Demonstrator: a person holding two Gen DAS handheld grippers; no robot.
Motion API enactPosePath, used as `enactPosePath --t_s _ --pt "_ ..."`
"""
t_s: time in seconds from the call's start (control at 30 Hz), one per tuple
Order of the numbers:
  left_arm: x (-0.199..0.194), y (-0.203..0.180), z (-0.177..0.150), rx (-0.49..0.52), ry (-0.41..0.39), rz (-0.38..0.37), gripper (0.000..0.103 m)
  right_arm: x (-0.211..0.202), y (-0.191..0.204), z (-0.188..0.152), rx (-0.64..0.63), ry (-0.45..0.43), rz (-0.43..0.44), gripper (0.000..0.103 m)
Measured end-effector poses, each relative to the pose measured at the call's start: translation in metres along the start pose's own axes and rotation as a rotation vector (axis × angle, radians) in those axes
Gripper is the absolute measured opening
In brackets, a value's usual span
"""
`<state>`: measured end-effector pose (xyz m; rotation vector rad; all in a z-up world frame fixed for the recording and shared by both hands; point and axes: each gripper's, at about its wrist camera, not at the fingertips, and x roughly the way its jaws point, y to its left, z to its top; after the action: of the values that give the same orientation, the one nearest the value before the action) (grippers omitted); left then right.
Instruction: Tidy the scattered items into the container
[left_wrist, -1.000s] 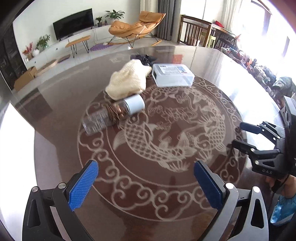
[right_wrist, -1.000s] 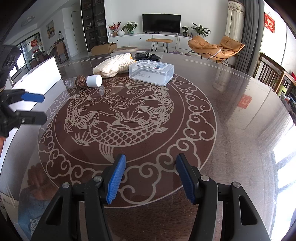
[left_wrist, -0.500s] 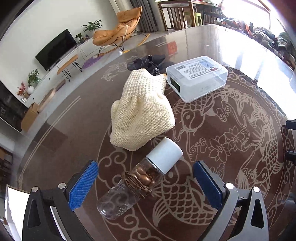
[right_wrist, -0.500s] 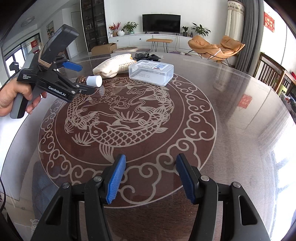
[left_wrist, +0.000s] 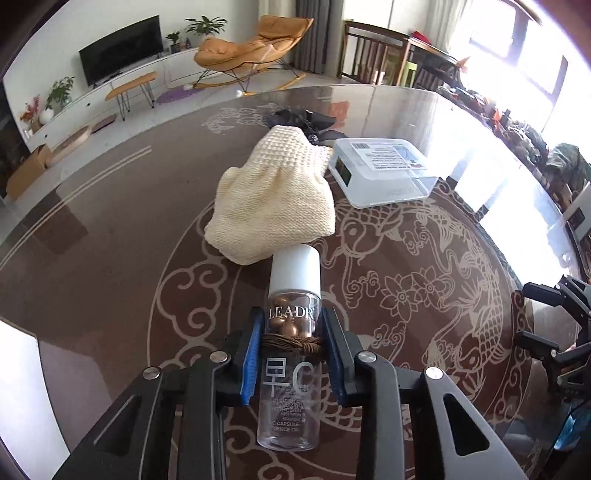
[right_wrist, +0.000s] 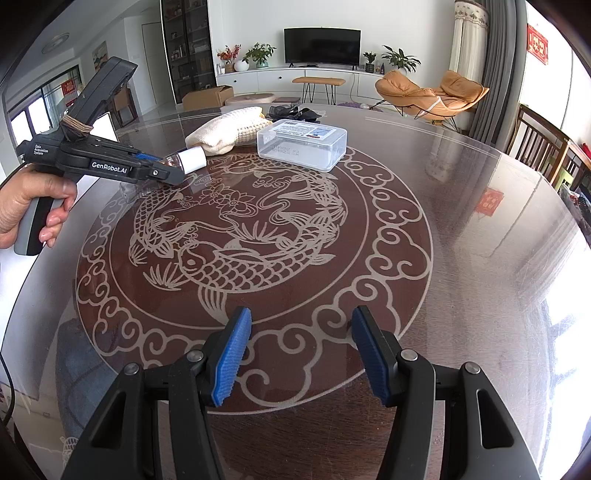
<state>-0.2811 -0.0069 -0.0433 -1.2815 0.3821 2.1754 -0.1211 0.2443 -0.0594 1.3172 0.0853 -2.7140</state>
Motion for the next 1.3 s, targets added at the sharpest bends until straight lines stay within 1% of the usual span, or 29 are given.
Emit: enactPosePath --t_s 0.1,0.17,0.23,0.3,0.33,0.37,0.47,0.53,0.57,0.6,0.67,0.73,0.83,0.87,0.9,0.93,0.97,1.03,1.1,1.17,1.2,1.27,1.3 --pt "-0.006 -0.005 -0.013 -0.066 -0.017 0.002 0.031 0.000 0.000 0.000 0.001 0.000 0.001 0.058" --pt "-0.014 -0.007 -0.030 -0.117 -0.027 0.005 0.031 0.000 0.000 0.000 0.003 -0.001 0.004 0.058" --pt "-0.024 -0.014 -0.051 -0.146 -0.024 0.047 0.031 0.000 0.000 0.001 0.004 -0.001 0.006 0.058" --pt "-0.037 -0.025 -0.076 -0.148 -0.024 0.099 0.031 0.000 0.001 0.001 0.001 -0.001 -0.003 0.058" --pt "-0.043 -0.029 -0.088 -0.151 -0.029 0.111 0.031 0.001 0.001 0.003 0.017 -0.006 0.023 0.060" --pt "-0.048 -0.032 -0.100 -0.159 -0.035 0.117 0.031 0.002 0.001 0.006 0.038 -0.015 0.087 0.060" --pt "-0.062 -0.036 -0.126 -0.205 -0.058 0.105 0.031 0.020 0.008 0.032 0.146 -0.003 0.344 0.060" --pt "-0.066 -0.037 -0.136 -0.232 -0.072 0.100 0.031 0.036 0.017 0.061 0.216 -0.029 0.451 0.059" --pt "-0.066 -0.037 -0.137 -0.238 -0.078 0.102 0.031 0.045 0.022 0.076 0.244 -0.041 0.485 0.059" --pt "-0.066 -0.036 -0.136 -0.242 -0.084 0.106 0.031 0.056 0.027 0.092 0.270 -0.038 0.499 0.059" --pt "-0.067 -0.037 -0.138 -0.257 -0.097 0.109 0.031 0.080 0.036 0.121 0.326 -0.017 0.481 0.059" --pt "-0.067 -0.035 -0.140 -0.273 -0.108 0.105 0.031 0.102 0.040 0.143 0.388 0.007 0.432 0.059" --pt "-0.068 -0.033 -0.142 -0.299 -0.124 0.094 0.031 0.127 0.042 0.160 0.466 0.033 0.364 0.059" --pt "-0.068 -0.033 -0.143 -0.301 -0.127 0.094 0.031 0.133 0.043 0.163 0.475 0.038 0.359 0.055" --pt "-0.068 -0.033 -0.144 -0.298 -0.127 0.096 0.031 0.135 0.044 0.166 0.464 0.035 0.353 0.054" --pt "-0.068 -0.034 -0.143 -0.294 -0.125 0.099 0.031 0.136 0.047 0.168 0.438 0.036 0.360 0.030" --pt "-0.068 -0.036 -0.144 -0.291 -0.125 0.102 0.031 0.138 0.050 0.168 0.407 0.047 0.373 0.013" --pt "-0.069 -0.037 -0.148 -0.298 -0.131 0.103 0.031 0.133 0.053 0.160 0.350 0.046 0.402 0.013" --pt "-0.070 -0.036 -0.149 -0.315 -0.135 0.100 0.031 0.119 0.048 0.145 0.294 0.048 0.439 0.013" --pt "-0.072 -0.038 -0.151 -0.332 -0.134 0.094 0.031 0.103 0.040 0.123 0.220 0.084 0.496 0.013" --pt "-0.073 -0.039 -0.152 -0.337 -0.133 0.091 0.031 0.092 0.035 0.109 0.168 0.108 0.510 0.013" --pt "-0.074 -0.045 -0.156 -0.342 -0.134 0.089 0.031 0.068 0.021 0.081 0.064 0.135 0.498 0.014" --pt "-0.073 -0.048 -0.156 -0.342 -0.137 0.092 0.031 0.057 0.014 0.068 0.021 0.142 0.471 0.015"
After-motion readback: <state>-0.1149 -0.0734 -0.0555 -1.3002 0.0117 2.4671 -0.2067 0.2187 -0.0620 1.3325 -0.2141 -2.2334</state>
